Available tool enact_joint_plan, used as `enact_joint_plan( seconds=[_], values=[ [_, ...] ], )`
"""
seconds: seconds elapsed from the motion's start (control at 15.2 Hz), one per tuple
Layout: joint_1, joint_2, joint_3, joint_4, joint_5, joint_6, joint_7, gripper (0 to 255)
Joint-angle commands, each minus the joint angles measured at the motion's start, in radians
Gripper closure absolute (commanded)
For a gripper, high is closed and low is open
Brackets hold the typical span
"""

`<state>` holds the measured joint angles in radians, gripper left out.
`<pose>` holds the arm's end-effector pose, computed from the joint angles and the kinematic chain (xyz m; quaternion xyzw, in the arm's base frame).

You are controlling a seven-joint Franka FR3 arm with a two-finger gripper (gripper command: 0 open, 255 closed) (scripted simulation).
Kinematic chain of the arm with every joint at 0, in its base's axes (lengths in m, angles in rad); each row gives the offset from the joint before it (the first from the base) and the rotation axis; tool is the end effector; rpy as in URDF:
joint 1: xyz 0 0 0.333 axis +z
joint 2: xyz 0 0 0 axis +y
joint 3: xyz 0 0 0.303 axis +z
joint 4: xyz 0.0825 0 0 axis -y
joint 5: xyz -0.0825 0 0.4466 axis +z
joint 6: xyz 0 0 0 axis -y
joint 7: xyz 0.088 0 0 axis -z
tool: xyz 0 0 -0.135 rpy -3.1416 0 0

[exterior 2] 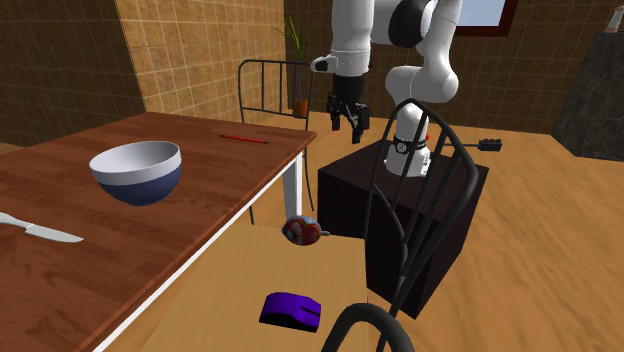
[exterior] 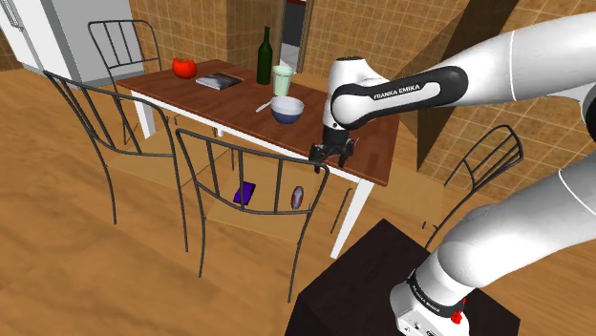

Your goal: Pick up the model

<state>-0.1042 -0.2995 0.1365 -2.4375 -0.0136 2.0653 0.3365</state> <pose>0.4882 0.0118 0.3342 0.9874 -0.1517 -0.0324 0.0323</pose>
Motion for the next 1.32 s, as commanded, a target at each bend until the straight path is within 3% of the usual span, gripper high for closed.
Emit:
enact_joint_plan(
  seconds=[0.0,0.53,1.06,1.25],
  values=[
    [-0.014,0.08,0.003,0.016,-0.003,0.06,0.048,0],
    [-0.041,0.399,-0.003,0.138,-0.019,0.239,0.235,0],
    [-0.045,0.711,-0.045,0.326,-0.009,0.353,0.381,0],
    [-0.044,0.758,-0.05,0.345,-0.008,0.38,0.392,0]
  ],
)
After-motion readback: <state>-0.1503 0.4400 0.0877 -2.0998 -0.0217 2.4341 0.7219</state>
